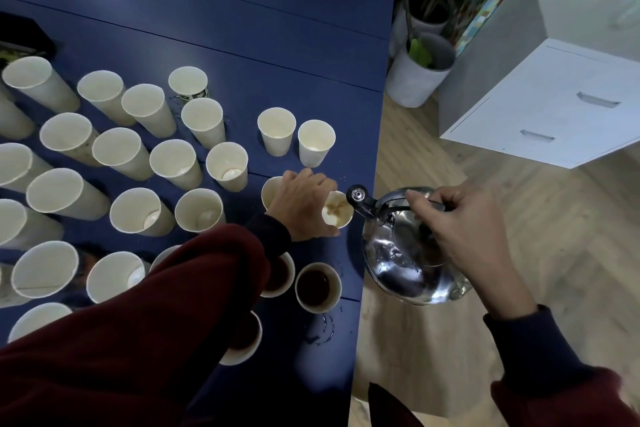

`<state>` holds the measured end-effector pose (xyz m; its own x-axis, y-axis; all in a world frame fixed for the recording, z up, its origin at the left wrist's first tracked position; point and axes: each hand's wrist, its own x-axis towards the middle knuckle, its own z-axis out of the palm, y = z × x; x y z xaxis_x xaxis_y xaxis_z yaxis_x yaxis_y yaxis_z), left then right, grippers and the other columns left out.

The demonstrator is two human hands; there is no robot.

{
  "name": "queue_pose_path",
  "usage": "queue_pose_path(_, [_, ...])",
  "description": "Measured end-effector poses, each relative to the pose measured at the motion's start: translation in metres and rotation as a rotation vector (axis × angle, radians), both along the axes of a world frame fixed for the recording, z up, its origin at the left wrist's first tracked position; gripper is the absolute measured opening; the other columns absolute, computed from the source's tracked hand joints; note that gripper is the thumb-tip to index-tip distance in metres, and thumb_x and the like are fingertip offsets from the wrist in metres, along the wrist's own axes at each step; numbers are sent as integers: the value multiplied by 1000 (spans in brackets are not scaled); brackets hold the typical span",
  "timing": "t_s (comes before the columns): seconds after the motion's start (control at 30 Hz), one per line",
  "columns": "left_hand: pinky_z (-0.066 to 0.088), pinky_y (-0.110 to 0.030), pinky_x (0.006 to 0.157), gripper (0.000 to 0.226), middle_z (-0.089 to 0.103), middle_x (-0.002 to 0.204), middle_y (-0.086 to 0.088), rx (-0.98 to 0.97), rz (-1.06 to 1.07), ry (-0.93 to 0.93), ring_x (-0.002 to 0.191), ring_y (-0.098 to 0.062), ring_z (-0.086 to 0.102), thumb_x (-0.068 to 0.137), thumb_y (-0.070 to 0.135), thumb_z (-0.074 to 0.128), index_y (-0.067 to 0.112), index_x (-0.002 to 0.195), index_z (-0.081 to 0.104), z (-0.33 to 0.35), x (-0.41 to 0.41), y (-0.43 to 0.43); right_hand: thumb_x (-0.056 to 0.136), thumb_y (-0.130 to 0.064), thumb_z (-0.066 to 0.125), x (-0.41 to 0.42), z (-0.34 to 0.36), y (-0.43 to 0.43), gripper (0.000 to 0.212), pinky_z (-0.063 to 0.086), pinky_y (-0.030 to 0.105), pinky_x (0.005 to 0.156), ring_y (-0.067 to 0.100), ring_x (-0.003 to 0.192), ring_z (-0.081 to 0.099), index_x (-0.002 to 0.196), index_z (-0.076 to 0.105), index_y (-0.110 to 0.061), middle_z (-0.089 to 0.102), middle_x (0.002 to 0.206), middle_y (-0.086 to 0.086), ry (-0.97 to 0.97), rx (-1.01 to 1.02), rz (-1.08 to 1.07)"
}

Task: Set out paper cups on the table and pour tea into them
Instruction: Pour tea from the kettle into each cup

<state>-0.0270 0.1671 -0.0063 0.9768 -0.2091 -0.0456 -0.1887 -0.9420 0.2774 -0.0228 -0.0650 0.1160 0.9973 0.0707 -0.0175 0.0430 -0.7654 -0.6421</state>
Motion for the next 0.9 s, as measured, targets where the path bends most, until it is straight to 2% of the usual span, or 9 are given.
queue_pose_path(0.2, [38,-38,79,65,62,100,8,-1,-9,13,91,-19,53,59,73,71,27,103,57,0,2,3,85,-47,73,-2,3,1,44,54,41,59,23,57,64,59,67,-12,64,53,5,12,1,-11])
queue_pose_path(0.47, [40,-39,79,64,63,98,9,5,-20,17,88,-17,53,61,75,67,27,103,57,0,1,3,81,-54,70,-4,2,1,48,56,43,60,23,56,66,59,66,-11,63,53,6,39,18,-22])
queue_pose_path(0.6, [33,-36,78,63,64,95,8,14,-35,7,87,-17,51,62,76,64,26,99,57,2,-1,5,84,-50,72,-5,4,2,47,56,42,61,25,57,65,59,66,-11,63,53,7,33,20,-15])
queue_pose_path(0.73, [33,-41,88,64,65,100,7,17,-51,10,95,-18,52,63,76,63,25,102,57,4,-2,5,84,-47,73,-7,9,5,44,53,39,60,24,58,64,59,67,-11,64,53,7,43,17,-19])
queue_pose_path(0.9, [33,-50,105,83,63,117,5,-27,-27,31,111,-20,52,61,83,64,24,119,57,10,-6,8,84,-47,74,-9,12,6,44,51,36,58,24,57,63,58,67,-12,63,52,6,39,22,-20])
